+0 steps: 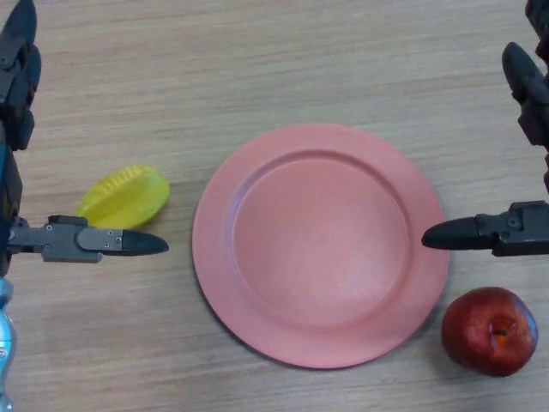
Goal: Pick up the yellow starfruit and place it on the plate
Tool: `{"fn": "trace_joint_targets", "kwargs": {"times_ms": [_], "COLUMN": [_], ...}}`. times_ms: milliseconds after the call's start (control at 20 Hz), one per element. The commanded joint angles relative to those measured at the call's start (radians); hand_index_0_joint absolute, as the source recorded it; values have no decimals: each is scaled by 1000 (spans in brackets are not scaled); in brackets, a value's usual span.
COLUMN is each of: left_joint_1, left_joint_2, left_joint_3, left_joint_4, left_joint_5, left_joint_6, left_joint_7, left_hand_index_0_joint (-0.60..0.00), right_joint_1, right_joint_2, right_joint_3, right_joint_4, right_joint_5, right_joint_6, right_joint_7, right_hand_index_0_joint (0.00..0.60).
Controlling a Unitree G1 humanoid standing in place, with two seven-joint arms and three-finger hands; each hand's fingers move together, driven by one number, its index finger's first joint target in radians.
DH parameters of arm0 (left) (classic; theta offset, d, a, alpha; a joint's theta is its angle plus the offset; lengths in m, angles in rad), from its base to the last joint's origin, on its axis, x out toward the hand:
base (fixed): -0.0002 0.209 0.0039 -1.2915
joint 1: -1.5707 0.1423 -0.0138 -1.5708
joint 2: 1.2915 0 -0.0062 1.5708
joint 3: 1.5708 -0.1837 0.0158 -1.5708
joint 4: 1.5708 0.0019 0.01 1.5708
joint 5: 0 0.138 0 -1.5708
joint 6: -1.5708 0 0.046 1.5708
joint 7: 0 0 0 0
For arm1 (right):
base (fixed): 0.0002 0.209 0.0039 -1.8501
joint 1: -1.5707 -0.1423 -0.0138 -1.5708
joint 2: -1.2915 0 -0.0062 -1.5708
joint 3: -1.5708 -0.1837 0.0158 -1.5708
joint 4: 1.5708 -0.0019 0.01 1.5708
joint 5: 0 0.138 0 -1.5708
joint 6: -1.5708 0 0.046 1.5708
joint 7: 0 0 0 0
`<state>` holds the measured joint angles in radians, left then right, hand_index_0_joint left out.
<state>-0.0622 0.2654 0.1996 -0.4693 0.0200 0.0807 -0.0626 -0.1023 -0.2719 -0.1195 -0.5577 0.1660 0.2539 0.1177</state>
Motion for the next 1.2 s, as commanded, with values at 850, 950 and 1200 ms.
{"fn": "trace_joint_targets", "kwargs": {"times_ms": [850, 950, 1200], "left_joint_1": [12, -6, -104], "left_joint_2": [47, 64, 120], "left_joint_3": [70, 78, 28], "left_joint_4": [9, 92, 403], "left_joint_5": [83, 120, 254], "left_joint_6": [-129, -180, -345], "left_joint_7": [3, 27, 94], "left_hand_index_0_joint": [0, 0, 0], "right_joint_1": [-15, -15, -16], "right_joint_2": [-17, -15, -14], "right_joint_3": [-35, -30, -26], "right_joint_4": [-78, -78, -82], "right_joint_5": [-68, -66, -65], "right_joint_6": [-95, -98, -76], "right_joint_7": [36, 30, 36], "right_hand_index_0_joint": [0, 0, 0]}}
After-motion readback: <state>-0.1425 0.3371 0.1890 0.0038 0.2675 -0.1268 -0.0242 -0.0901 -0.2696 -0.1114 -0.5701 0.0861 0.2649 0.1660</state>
